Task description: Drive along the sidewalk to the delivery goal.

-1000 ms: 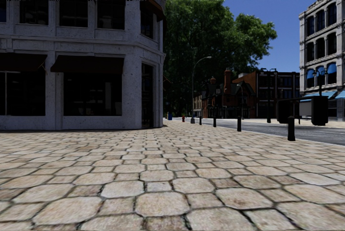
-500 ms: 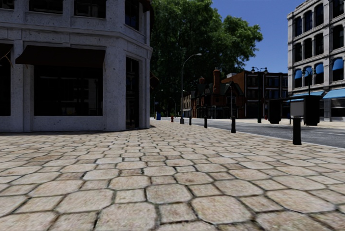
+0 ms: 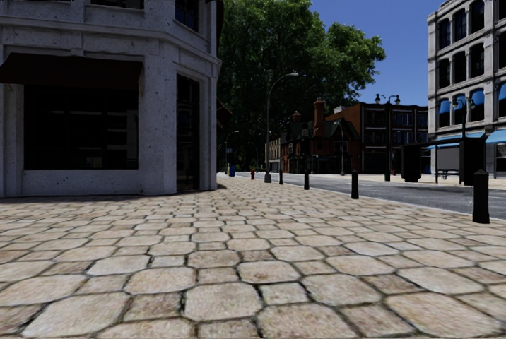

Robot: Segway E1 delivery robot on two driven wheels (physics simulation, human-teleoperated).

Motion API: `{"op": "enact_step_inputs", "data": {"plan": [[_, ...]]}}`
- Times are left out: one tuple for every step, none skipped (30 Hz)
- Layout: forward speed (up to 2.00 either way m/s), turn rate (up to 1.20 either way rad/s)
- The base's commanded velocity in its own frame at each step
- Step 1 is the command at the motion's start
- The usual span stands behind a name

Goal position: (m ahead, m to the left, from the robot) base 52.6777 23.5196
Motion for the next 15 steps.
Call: {"op": "enact_step_inputs", "data": {"plan": [[2.00,0.00],[2.00,0.00],[2.00,0.00],[2.00,0.00],[2.00,0.00],[2.00,0.00],[2.00,0.00],[2.00,0.00],[2.00,0.00],[2.00,0.00],[2.00,0.00],[2.00,0.00],[2.00,0.00],[2.00,0.00],[2.00,0.00]]}}
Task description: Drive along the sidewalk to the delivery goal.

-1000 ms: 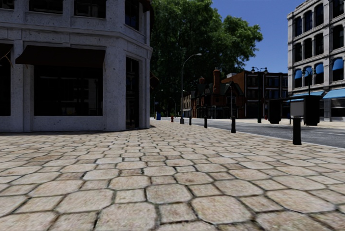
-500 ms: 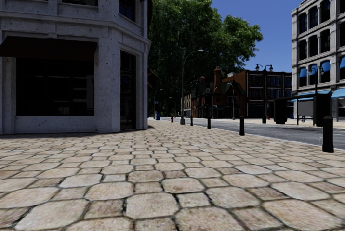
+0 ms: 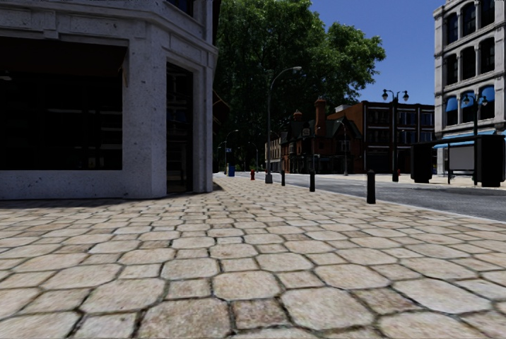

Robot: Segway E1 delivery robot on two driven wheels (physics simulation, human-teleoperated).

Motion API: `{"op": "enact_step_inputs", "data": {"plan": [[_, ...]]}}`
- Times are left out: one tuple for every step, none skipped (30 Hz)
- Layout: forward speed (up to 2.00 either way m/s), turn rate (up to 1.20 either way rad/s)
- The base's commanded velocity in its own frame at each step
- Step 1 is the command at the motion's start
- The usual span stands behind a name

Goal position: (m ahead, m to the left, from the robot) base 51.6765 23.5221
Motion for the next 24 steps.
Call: {"op": "enact_step_inputs", "data": {"plan": [[2.00,0.00],[2.00,0.00],[2.00,0.00],[2.00,0.00],[2.00,0.00],[2.00,0.00],[2.00,0.00],[2.00,0.00],[2.00,0.00],[2.00,0.00],[2.00,0.00],[2.00,0.00],[2.00,0.00],[2.00,0.00],[2.00,0.00],[2.00,0.00],[2.00,0.00],[2.00,0.00],[2.00,0.00],[2.00,0.00],[2.00,0.00],[2.00,0.00],[2.00,0.00],[2.00,0.00]]}}
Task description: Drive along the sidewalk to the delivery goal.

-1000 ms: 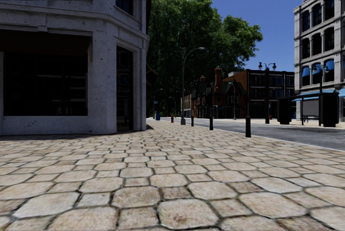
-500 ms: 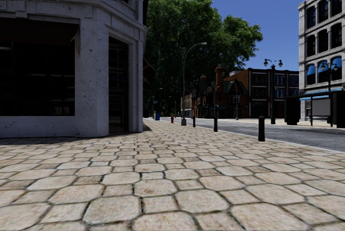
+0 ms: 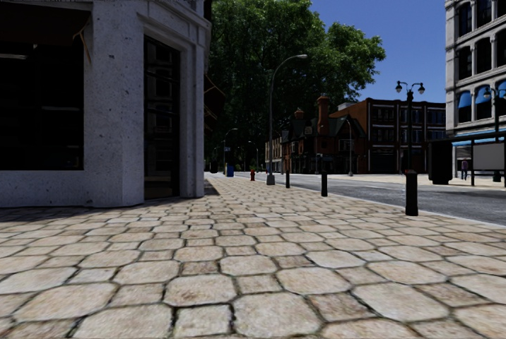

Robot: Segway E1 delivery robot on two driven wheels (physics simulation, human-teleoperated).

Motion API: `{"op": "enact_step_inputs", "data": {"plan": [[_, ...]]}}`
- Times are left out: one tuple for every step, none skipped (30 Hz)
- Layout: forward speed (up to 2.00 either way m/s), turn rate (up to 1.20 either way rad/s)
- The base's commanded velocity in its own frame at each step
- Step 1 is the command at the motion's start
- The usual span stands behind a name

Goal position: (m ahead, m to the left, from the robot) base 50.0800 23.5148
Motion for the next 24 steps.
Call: {"op": "enact_step_inputs", "data": {"plan": [[2.00,0.00],[2.00,0.00],[2.00,0.00],[2.00,0.00],[2.00,0.00],[2.00,0.00],[2.00,0.00],[2.00,0.00],[2.00,0.00],[2.00,0.00],[2.00,0.00],[2.00,0.00],[2.00,0.00],[2.00,0.00],[2.00,0.00],[2.00,0.00],[2.00,0.00],[2.00,0.00],[2.00,0.00],[2.00,0.00],[2.00,0.00],[2.00,0.00],[2.00,0.00],[2.00,0.00]]}}
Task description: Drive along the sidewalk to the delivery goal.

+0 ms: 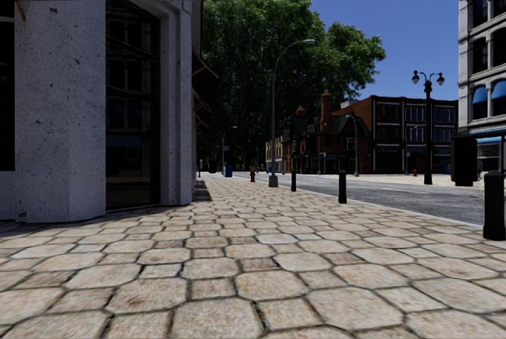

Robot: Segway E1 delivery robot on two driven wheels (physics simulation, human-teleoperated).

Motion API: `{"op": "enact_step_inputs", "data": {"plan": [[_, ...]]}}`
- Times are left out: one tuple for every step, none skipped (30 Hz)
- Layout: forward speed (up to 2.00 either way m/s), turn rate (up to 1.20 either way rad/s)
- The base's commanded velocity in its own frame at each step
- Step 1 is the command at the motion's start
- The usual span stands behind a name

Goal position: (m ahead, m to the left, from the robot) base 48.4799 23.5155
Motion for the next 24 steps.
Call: {"op": "enact_step_inputs", "data": {"plan": [[2.00,0.00],[2.00,0.00],[2.00,0.00],[2.00,0.00],[2.00,0.00],[2.00,0.00],[2.00,0.00],[2.00,0.00],[2.00,0.00],[2.00,0.00],[2.00,0.00],[2.00,0.00],[2.00,0.00],[2.00,0.00],[2.00,0.00],[2.00,0.00],[2.00,0.00],[2.00,0.00],[2.00,0.00],[2.00,0.00],[2.00,0.00],[2.00,0.00],[2.00,0.00],[2.00,0.00]]}}
